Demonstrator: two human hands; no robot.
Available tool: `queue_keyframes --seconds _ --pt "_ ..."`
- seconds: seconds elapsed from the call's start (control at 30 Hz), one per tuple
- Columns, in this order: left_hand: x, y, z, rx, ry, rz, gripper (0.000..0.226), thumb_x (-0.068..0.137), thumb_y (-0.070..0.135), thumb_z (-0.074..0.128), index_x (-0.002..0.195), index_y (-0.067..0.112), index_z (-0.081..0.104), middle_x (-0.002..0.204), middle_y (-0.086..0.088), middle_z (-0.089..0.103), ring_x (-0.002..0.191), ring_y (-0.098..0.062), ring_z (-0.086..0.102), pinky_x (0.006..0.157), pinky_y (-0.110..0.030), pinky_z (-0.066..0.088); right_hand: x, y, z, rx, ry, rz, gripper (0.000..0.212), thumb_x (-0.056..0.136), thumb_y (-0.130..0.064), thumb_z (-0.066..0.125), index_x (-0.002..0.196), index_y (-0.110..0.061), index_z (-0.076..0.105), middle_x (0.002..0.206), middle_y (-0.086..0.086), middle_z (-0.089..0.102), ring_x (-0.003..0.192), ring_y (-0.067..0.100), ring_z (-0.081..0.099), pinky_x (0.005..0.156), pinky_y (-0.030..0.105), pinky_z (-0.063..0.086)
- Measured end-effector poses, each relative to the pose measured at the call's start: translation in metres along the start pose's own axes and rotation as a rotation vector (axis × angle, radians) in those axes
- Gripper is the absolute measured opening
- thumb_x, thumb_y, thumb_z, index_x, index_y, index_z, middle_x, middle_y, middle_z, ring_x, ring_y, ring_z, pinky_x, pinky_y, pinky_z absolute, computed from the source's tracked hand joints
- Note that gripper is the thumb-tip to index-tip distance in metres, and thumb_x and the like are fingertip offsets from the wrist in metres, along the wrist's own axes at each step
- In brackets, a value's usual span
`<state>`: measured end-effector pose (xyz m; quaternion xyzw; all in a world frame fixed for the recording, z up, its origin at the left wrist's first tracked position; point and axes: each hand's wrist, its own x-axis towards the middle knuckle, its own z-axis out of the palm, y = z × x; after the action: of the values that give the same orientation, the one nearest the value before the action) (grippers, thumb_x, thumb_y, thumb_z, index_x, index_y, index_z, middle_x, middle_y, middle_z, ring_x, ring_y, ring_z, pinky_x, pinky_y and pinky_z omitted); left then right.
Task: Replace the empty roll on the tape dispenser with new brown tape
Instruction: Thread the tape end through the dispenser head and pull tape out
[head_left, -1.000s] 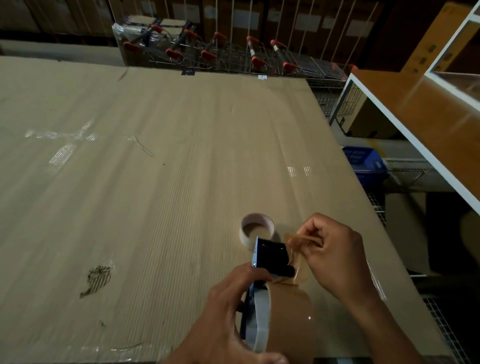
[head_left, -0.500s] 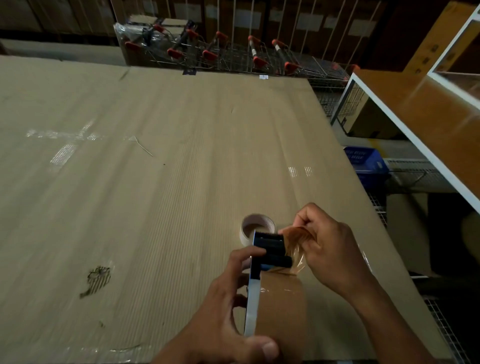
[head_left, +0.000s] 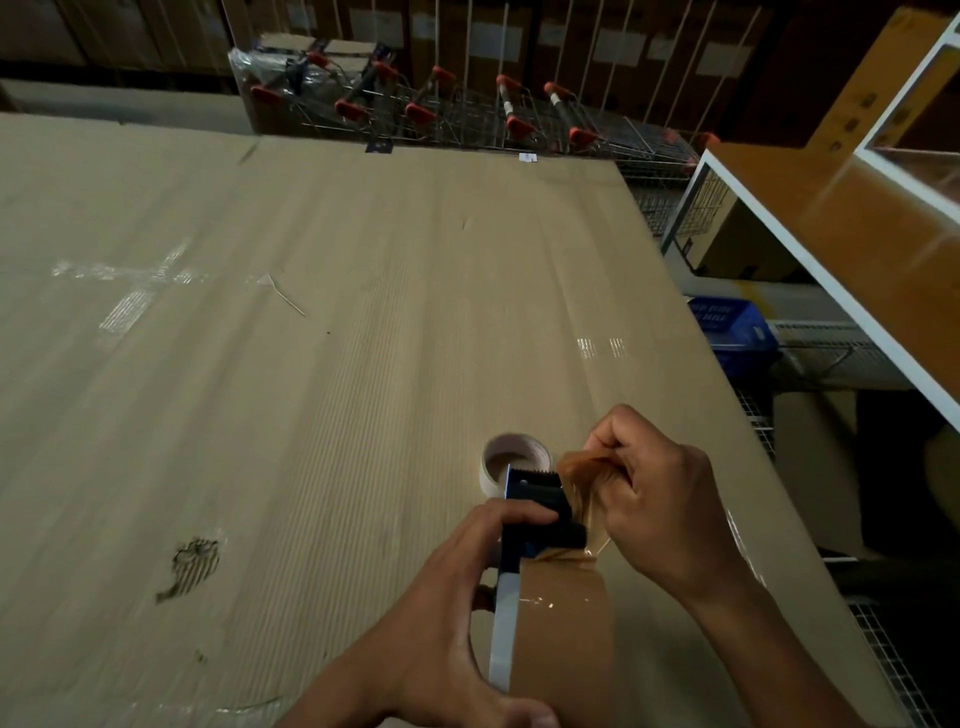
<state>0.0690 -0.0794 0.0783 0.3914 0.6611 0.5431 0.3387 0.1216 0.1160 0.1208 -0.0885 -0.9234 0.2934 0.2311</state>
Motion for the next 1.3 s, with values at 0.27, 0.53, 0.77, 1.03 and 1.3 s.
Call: queue_keyframes --seconds 0.27,0.53,0.77,1.03,1.3 --pt "-0.005 0.0 -0.002 -0.055 0.057 -0.026 0.093 0.055 0.033 0.085 0.137 0.027 0.042 0.139 -0.004 0.058 0.127 -0.03 0.059 0.102 -0.055 0.053 -0.001 -0.012 -0.007 -0.009 -0.015 0.004 0.029 0.08 -0.001 0.07 0.072 -0.021 0.051 0.058 -0.005 0.061 0.055 0.007 0.061 0.041 0.02 0.045" --pt "0.0 0.012 0.005 0.114 0.068 -0.068 0.087 0.051 0.052 0.085 0.126 0.056 0.041 0.135 0.023 0.049 0.127 0.007 0.052 0.102 -0.027 0.051 -0.007 -0.027 -0.007 -0.273 -0.013 -0.061 0.017 0.07 -0.005 0.063 0.07 -0.019 0.054 0.059 -0.004 0.054 0.047 0.011 0.045 0.04 0.017 0.033" --pt "0.002 0.013 0.002 0.106 0.021 -0.089 0.086 0.05 0.055 0.081 0.124 0.055 0.039 0.132 0.026 0.053 0.122 0.007 0.055 0.101 -0.03 0.052 -0.005 -0.021 -0.007 -0.044 -0.057 0.036 0.027 0.076 0.004 0.069 0.071 -0.019 0.056 0.059 -0.006 0.061 0.061 0.012 0.061 0.043 0.022 0.046" --pt "-0.01 0.006 0.006 -0.025 0.023 -0.082 0.092 0.052 0.044 0.084 0.133 0.043 0.04 0.135 0.021 0.056 0.127 -0.005 0.059 0.1 -0.045 0.057 0.008 -0.015 0.0 0.102 -0.069 0.22 0.024 0.077 -0.004 0.074 0.067 -0.017 0.056 0.062 -0.004 0.064 0.063 0.008 0.061 0.052 0.023 0.047" --pt "0.002 0.007 0.007 0.037 0.026 -0.102 0.083 0.05 0.05 0.08 0.124 0.05 0.042 0.134 0.024 0.053 0.124 0.009 0.054 0.089 -0.012 0.048 0.004 -0.025 -0.001 0.028 -0.157 0.045 0.032 0.074 0.001 0.073 0.066 -0.024 0.055 0.06 -0.006 0.063 0.057 0.008 0.062 0.049 0.035 0.051"
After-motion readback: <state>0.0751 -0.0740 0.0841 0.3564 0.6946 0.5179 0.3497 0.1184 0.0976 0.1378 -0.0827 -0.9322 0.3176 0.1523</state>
